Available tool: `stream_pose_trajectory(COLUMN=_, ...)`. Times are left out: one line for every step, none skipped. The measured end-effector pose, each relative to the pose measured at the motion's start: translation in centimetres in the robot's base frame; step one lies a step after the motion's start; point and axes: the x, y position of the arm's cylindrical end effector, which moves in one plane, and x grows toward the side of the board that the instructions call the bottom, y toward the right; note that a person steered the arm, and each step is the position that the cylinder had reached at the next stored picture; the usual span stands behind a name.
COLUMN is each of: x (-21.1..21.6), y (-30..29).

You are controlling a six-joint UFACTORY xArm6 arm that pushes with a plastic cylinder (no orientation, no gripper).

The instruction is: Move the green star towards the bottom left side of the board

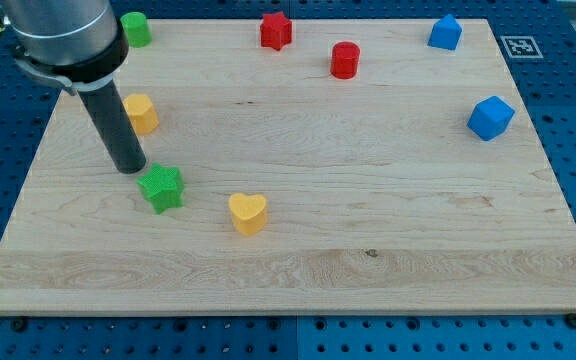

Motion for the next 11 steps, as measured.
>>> stream_pose_trajectory(x=0.6, y=2.8)
stream_pose_trajectory(x=0.9, y=5.2)
stream_pose_trajectory(x=0.9, y=5.4)
stream_pose_trajectory(x=0.9, y=5.6)
stream_pose_trajectory(x=0.9, y=7.4)
stream_pose_trajectory(x=1.1, y=9.8)
stream_pose_trajectory(x=2.6, y=10.3)
stream_pose_trajectory(x=2.8, y=8.9)
stream_pose_trajectory(x=2.8, y=5.7)
stream_pose_trajectory(x=3.5, y=4.0)
stream_pose_trajectory(x=5.7, y=4.0)
